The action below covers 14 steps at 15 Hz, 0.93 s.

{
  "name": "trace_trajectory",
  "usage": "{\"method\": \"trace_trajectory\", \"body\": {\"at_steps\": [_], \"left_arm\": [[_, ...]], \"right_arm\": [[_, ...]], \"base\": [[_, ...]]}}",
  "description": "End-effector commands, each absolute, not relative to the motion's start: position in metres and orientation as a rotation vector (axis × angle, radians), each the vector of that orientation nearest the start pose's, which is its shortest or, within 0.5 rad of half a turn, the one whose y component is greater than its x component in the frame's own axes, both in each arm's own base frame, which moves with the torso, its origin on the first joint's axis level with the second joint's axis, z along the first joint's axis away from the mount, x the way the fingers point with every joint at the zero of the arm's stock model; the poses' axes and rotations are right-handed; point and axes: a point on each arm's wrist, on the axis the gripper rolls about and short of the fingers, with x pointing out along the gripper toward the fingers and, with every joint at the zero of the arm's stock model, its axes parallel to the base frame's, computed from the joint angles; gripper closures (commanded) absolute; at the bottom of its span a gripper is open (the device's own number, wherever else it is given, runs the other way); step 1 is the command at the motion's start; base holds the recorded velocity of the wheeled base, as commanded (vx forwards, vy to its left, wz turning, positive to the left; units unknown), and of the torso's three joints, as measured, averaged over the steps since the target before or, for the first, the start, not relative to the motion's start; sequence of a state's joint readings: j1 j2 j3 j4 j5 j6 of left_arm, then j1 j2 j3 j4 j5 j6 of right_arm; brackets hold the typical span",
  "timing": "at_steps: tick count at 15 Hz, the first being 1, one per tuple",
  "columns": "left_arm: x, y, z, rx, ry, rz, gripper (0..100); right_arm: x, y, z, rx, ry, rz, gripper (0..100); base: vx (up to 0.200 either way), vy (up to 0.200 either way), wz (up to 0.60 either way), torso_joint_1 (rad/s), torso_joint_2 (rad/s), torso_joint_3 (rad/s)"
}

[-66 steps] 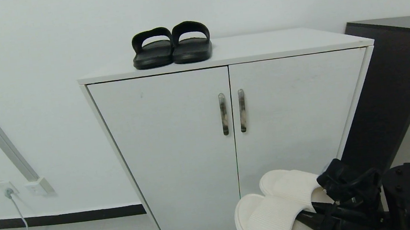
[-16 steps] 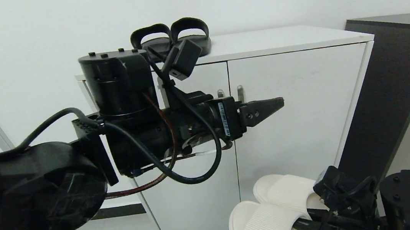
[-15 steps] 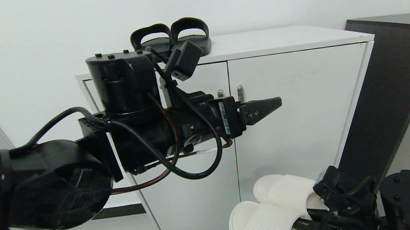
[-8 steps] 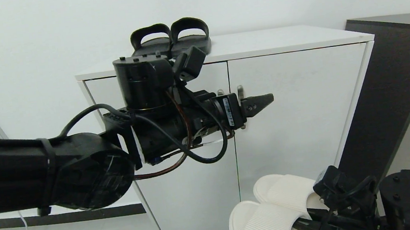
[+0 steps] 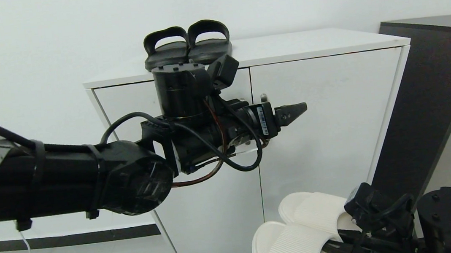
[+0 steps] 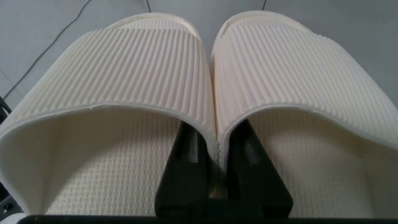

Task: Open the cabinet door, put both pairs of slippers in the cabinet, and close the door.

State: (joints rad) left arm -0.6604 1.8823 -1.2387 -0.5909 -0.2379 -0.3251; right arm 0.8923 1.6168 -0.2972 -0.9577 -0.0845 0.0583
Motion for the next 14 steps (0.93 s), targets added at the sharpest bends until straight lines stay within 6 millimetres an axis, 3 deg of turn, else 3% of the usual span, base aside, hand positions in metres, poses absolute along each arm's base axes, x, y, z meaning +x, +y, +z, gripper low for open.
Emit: {"method": "trace_trajectory", "body": {"at_steps": [1,2,14], "left_arm": [[0.299,-0.239,0.231,-0.289,0.21,-0.875,0],[0.299,-0.238,0.231,-0.289,0.211,-0.875,100],[0.254,-0.208,0.235,-0.307,0.246,-0.88,100]], "right_arm": [[0.143,0.175,0.112,-0.12,0.355,0.79,100],[0.143,0.175,0.112,-0.122,0.358,0.791,100],[0.126,0.173,0.106,-0.145,0.384,0.881,100]], "base": [[0.0,0.0,0.0,0.0,0.0,0.0],[0.0,0.0,0.0,0.0,0.0,0.0],[0.0,0.0,0.0,0.0,0.0,0.0]]}}
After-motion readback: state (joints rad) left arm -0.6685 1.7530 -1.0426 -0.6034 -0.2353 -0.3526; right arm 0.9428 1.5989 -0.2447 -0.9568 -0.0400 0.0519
